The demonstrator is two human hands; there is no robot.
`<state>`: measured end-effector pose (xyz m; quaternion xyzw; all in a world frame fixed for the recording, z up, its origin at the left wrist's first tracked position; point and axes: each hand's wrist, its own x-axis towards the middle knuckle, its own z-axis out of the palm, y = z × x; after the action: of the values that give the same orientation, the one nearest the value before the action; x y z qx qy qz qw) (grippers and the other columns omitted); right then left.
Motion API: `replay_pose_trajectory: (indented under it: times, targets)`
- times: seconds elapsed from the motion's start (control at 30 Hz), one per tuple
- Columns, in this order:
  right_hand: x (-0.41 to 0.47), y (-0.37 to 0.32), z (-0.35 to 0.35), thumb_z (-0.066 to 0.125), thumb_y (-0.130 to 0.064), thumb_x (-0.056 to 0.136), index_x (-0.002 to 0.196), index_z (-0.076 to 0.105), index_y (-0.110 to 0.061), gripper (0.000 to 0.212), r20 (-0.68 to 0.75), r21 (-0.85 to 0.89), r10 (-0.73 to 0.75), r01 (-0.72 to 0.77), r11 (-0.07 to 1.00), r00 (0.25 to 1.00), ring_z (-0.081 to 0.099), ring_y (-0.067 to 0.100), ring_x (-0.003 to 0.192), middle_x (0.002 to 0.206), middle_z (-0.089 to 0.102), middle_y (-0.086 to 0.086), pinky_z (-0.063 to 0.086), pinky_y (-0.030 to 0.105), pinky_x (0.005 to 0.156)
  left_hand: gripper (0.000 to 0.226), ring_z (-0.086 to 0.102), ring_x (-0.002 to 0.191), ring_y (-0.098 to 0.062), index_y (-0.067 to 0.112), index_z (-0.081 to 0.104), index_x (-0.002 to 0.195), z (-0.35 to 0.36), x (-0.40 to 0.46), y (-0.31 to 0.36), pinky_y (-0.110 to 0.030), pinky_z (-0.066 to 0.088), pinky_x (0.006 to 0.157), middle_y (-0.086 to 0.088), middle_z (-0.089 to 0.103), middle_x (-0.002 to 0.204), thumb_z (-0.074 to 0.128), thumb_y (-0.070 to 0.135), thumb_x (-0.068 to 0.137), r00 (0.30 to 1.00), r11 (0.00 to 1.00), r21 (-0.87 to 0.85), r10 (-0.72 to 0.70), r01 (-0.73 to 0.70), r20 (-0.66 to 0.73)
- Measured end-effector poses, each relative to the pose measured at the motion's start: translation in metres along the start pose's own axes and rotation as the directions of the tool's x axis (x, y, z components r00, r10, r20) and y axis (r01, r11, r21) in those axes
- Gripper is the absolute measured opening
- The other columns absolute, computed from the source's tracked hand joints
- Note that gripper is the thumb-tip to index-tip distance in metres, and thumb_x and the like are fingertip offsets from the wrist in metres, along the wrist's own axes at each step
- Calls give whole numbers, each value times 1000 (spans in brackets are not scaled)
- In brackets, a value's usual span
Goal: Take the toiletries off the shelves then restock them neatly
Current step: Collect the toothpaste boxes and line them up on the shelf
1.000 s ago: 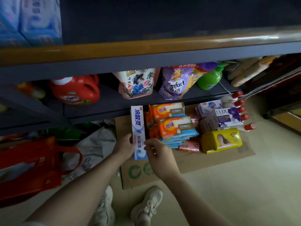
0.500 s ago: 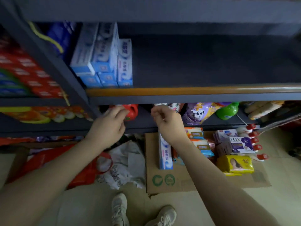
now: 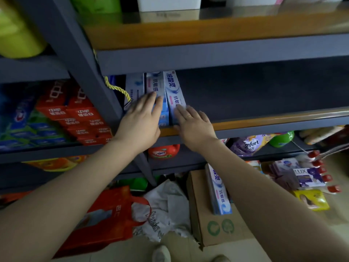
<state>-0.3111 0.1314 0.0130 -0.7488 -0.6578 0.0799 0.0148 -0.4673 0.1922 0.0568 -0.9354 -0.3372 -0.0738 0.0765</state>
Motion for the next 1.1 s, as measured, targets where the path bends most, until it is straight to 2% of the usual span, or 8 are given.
replay_pose_trajectory:
  times: [0.17, 0.4, 0.6, 0.67, 0.8, 0.9, 1.03, 1.1]
  targets:
    - [-2, 20, -7, 40, -41, 97, 131, 44, -11, 46, -192, 169, 281, -250, 953, 940, 45, 34, 121, 138, 43, 9, 38, 41, 93, 73, 43, 126, -41, -5, 41, 134, 11, -2, 1, -50, 33, 105, -25, 44, 136, 70, 12, 68, 999, 999, -50, -9, 6, -44]
    - [28, 16, -16, 66, -41, 82, 131, 40, -8, 65, 65, 413, 572, -544, 731, 818, 50, 32, 117, 128, 52, 12, 46, 43, 93, 77, 44, 125, -41, -3, 42, 134, 15, -8, 2, -48, 31, 106, -25, 45, 136, 73, 9, 65, 998, 996, -85, -1, -4, -64]
    - [-9, 18, -44, 57, -32, 85, 93, 57, -2, 32, -34, 814, 574, -311, 491, 818, 54, 24, 73, 80, 57, 6, 44, 33, 58, 58, 29, 137, -27, 3, 38, 138, -2, -18, 13, -33, 24, 107, -14, 38, 144, 59, 11, 85, 986, 920, -389, -9, -58, -168]
    - [-43, 15, -47, 58, -25, 87, 92, 60, -4, 22, 37, 930, 536, -226, 291, 843, 53, 24, 73, 79, 58, 9, 45, 37, 64, 50, 40, 127, -10, 12, 42, 137, -12, -25, 33, -18, 31, 103, -4, 42, 140, 56, 13, 89, 988, 769, -639, -121, 32, -96]
    - [-108, 13, -30, 69, -26, 61, 90, 57, -8, 37, 305, 950, 246, -276, -144, 920, 60, 21, 71, 79, 61, 10, 45, 33, 70, 55, 54, 103, 4, 24, 29, 144, -19, -24, 83, -19, 43, 91, 8, 53, 127, 51, 30, 94, 888, 76, -917, -294, 392, 355]
    - [-145, 15, -15, 67, -15, 65, 95, 51, -12, 34, 344, 939, 163, -340, -56, 925, 61, 9, 69, 82, 61, 1, 48, 23, 63, 45, 58, 96, -3, 15, 40, 132, -18, -27, 109, -10, 48, 73, 5, 58, 117, 55, 29, 92, 814, -98, -907, -411, 409, 411]
    - [-185, 21, -9, 73, -20, 79, 114, 45, -17, 45, 271, 810, 175, -323, 491, 946, 57, 12, 86, 95, 56, -11, 46, 24, 71, 26, 64, 90, -17, 9, 55, 110, -8, -42, 137, -31, 53, 76, -6, 66, 108, 62, 22, 88, 694, -260, -825, -447, 503, 564]
    - [-203, 27, -9, 69, -33, 82, 114, 48, -21, 41, 265, 825, 154, -306, 474, 952, 57, 8, 85, 94, 58, -16, 46, 23, 73, 16, 65, 89, -21, 12, 57, 106, -9, -49, 149, -36, 54, 76, -8, 67, 104, 58, 16, 91, 679, -416, -744, -325, 523, 658]
